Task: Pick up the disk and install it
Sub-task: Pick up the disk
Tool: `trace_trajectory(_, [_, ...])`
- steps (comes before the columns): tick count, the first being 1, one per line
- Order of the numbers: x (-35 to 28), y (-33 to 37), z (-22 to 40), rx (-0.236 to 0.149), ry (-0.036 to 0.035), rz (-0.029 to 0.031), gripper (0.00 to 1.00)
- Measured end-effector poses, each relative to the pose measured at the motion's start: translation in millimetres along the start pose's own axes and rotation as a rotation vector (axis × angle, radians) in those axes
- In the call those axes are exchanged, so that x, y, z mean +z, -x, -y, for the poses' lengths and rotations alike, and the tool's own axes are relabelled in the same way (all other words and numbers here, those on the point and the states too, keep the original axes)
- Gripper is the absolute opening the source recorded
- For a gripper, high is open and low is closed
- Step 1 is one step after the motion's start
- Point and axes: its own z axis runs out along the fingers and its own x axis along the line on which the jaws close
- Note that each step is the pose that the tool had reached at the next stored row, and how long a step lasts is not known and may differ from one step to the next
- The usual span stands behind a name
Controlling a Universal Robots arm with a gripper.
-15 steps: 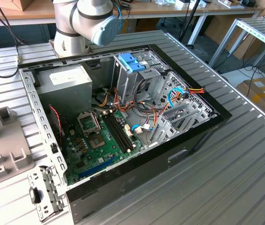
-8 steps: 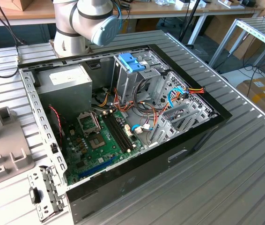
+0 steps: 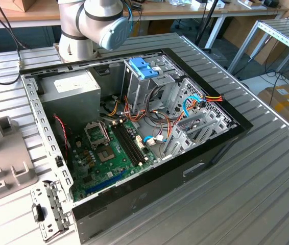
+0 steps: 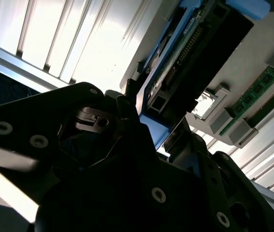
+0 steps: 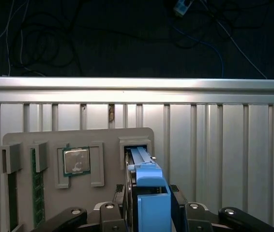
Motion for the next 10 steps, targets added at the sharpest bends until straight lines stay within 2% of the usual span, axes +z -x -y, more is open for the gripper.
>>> trace_trajectory(10, [0.1,0.0,0.0,0.000,0.0000,0.0000,0.48])
